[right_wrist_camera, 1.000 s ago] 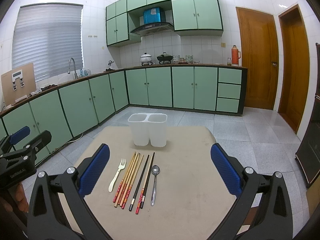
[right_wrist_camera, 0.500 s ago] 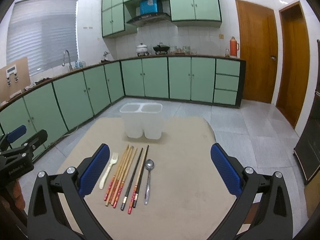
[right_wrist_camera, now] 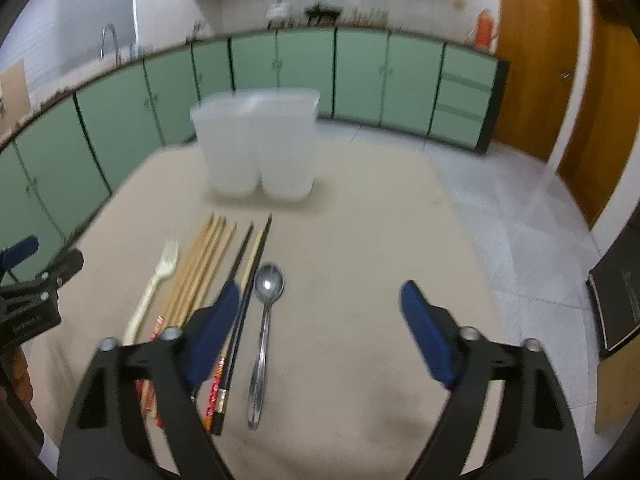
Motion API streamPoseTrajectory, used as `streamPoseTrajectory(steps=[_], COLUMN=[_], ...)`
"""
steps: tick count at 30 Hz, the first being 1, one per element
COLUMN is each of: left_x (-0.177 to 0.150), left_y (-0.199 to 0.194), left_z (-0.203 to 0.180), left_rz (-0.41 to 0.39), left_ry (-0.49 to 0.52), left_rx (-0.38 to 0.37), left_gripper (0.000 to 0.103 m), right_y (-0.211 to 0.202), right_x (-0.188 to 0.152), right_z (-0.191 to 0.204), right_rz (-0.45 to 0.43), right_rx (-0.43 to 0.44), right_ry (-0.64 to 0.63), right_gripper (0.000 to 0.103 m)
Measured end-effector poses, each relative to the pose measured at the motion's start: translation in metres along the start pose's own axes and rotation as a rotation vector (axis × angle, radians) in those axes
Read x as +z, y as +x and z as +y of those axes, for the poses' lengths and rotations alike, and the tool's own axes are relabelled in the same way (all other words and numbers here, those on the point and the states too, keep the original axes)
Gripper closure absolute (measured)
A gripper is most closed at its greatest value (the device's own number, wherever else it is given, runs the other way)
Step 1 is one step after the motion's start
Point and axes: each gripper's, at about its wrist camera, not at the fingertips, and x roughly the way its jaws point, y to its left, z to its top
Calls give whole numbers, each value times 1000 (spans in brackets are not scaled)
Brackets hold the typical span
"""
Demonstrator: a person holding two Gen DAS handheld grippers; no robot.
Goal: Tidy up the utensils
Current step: 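Grasp the silver fork with the left gripper while the right gripper grasps the spoon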
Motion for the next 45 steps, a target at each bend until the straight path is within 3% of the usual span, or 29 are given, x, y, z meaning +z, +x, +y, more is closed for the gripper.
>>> streamPoseTrajectory(steps=[5,9,13,23,30,38,45], left_x=[2,5,3,6,3,11,22], left_y=[29,46,55,74,87,89,108], left_z=[-12,-21,-25,-32,-28,-20,-22], left_rz=[51,85,116,143,178,194,238], left_ry=[33,56,59,71,76,37,1], left_rx=[-17,-33,-51,-58,-53,-82,-54], left_gripper=[8,9,9,9,9,9,9], right_y=[38,56,61,73,78,78,80], right_x=[3,4,1,14,18,25,25], right_z=[1,7,12,15,13,3,-1], right_rz=[120,177,216,225,214,228,248], right_rx=[68,107,147,153,103,102,95], right_ry=[-2,-32,-58,-72,-115,-62,-20], right_gripper=[45,47,56,56,59,58,58])
